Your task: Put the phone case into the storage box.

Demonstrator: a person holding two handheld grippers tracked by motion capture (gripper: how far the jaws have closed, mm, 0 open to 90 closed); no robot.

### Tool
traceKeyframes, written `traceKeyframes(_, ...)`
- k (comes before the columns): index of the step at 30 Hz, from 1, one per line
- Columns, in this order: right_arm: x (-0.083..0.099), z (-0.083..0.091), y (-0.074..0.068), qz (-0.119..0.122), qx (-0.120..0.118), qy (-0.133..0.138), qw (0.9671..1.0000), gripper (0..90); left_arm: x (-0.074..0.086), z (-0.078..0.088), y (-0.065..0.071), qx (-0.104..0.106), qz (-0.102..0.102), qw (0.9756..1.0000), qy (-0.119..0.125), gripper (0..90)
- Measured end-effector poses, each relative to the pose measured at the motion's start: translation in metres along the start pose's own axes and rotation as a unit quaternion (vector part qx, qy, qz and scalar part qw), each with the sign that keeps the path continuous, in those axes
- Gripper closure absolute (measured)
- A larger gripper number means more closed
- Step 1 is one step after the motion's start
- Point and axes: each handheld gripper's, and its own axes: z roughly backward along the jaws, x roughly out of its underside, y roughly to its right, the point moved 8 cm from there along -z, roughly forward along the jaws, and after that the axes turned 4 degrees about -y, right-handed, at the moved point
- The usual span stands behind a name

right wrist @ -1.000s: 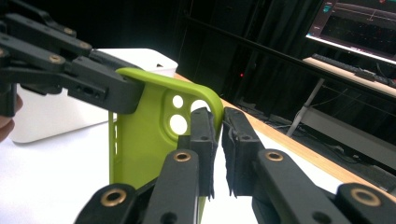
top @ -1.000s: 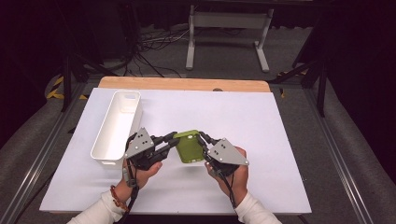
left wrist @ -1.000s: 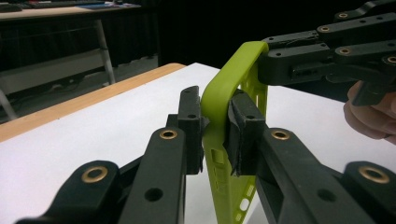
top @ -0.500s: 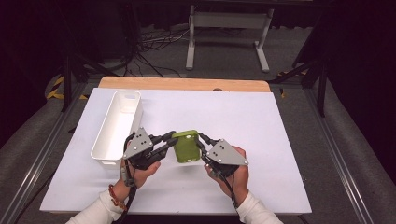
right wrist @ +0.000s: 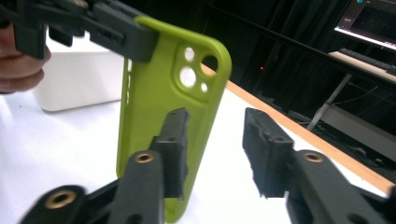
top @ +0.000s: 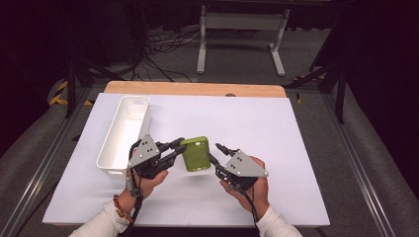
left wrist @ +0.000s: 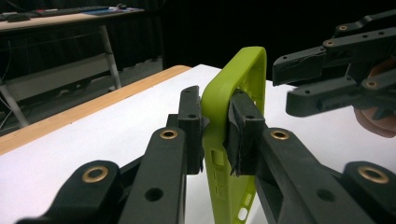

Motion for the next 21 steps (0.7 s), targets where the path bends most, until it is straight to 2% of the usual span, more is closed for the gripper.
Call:
traceKeyframes(2, 0.005, 0.002, 0.001, -0.004, -0.009, -0.001, 1.0, 54.3, 0.0, 0.001, 0.0, 0.001, 0.001, 1.0, 0.0, 78.0)
traceKeyframes(8, 0.019, 0.01, 0.005, 0.002, -0.015, -0.001, 0.9999, 43.1, -0.001, 0.004, 0.0, 0.001, -0.007, 1.0, -0.001, 78.0)
traceKeyframes(16, 0.027, 0.02, 0.012, -0.008, -0.005, 0.014, 0.9999, 29.9, 0.001, 0.003, -0.001, 0.002, -0.011, 0.9999, -0.006, 77.9)
traceKeyframes(21, 0.038, 0.024, 0.016, -0.004, 0.003, 0.004, 1.0, 23.7, 0.0, 0.004, -0.001, 0.004, -0.01, 0.9999, -0.005, 77.9)
